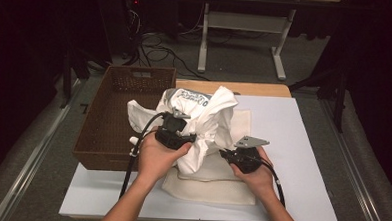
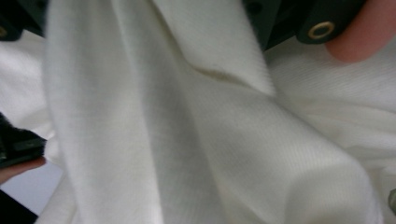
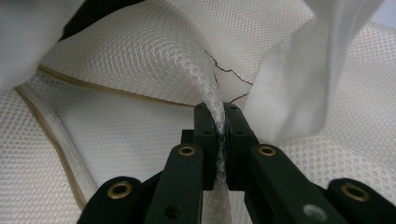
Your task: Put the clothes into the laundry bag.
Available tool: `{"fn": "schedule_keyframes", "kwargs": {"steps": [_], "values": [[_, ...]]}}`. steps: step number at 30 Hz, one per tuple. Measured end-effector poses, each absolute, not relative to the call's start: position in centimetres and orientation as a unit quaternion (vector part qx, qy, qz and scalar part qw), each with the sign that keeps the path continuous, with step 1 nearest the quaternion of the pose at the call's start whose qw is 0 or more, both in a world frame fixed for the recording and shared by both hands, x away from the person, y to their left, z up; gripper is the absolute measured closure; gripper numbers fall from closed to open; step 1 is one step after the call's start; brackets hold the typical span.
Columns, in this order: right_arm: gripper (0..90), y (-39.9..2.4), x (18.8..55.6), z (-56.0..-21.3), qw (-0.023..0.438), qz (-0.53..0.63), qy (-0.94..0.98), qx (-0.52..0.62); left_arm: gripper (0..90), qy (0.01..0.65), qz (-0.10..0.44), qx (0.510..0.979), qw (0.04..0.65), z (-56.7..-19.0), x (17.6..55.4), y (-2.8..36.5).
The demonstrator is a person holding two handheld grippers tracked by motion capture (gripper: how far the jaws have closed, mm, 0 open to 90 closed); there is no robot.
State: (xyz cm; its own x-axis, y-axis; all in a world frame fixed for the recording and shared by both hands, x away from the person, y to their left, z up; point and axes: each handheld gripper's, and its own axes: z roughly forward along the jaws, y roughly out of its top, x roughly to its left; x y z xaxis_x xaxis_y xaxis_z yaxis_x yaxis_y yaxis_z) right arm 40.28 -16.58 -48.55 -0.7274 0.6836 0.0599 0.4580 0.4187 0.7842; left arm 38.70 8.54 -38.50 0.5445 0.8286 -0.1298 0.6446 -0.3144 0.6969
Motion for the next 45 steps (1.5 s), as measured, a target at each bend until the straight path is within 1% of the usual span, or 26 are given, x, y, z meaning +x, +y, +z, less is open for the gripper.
{"fn": "schedule_keyframes", "kwargs": {"steps": [4, 8, 14, 18, 19, 22, 24, 26, 28, 30, 32, 35, 41, 45], "values": [[87.3, -16.6, 40.2, -48.6, 0.136, 0.422, 0.827, 0.347, 65.4, 0.460, 0.132, 0.796, 0.371, -38.2, 37.9, 8.7], [87.3, -16.7, 40.1, -48.5, 0.144, 0.430, 0.821, 0.346, 65.2, 0.456, 0.153, 0.792, 0.376, -37.1, 37.5, 8.6], [87.3, -16.8, 40.0, -48.3, 0.146, 0.439, 0.816, 0.347, 64.4, 0.463, 0.159, 0.786, 0.378, -35.5, 38.6, 8.2], [87.3, -16.9, 39.9, -48.1, 0.152, 0.446, 0.814, 0.339, 64.0, 0.469, 0.153, 0.785, 0.375, -35.5, 39.9, 7.1], [87.3, -17.0, 39.8, -48.1, 0.152, 0.445, 0.815, 0.339, 63.9, 0.469, 0.154, 0.784, 0.377, -35.5, 40.1, 6.6], [87.3, -17.1, 39.8, -48.1, 0.153, 0.446, 0.813, 0.340, 63.6, 0.462, 0.132, 0.783, 0.395, -35.2, 40.1, 5.2], [87.3, -17.1, 39.8, -48.1, 0.152, 0.449, 0.811, 0.343, 63.3, 0.452, 0.130, 0.789, 0.395, -35.3, 40.1, 4.0], [87.3, -17.2, 39.8, -48.1, 0.155, 0.451, 0.810, 0.342, 63.0, 0.459, 0.133, 0.789, 0.387, -36.4, 40.4, 3.2], [87.3, -17.3, 39.8, -48.0, 0.155, 0.454, 0.808, 0.343, 62.8, 0.476, 0.120, 0.782, 0.384, -38.2, 41.0, 3.0], [87.3, -17.4, 39.7, -48.0, 0.156, 0.454, 0.808, 0.341, 62.8, 0.490, 0.126, 0.778, 0.374, -40.4, 41.1, 3.0], [87.3, -17.4, 39.7, -48.1, 0.154, 0.450, 0.810, 0.342, 62.8, 0.500, 0.129, 0.773, 0.370, -42.7, 40.6, 3.0], [87.3, -17.2, 39.8, -48.6, 0.155, 0.437, 0.820, 0.336, 62.6, 0.506, 0.131, 0.768, 0.370, -44.8, 39.4, 3.1], [87.6, -17.3, 40.0, -48.8, 0.160, 0.433, 0.815, 0.350, 62.6, 0.500, 0.136, 0.754, 0.405, -44.5, 35.7, 4.1], [87.8, -17.7, 40.3, -48.7, 0.162, 0.438, 0.803, 0.370, 62.5, 0.487, 0.127, 0.763, 0.407, -45.1, 33.0, 4.5]]}}
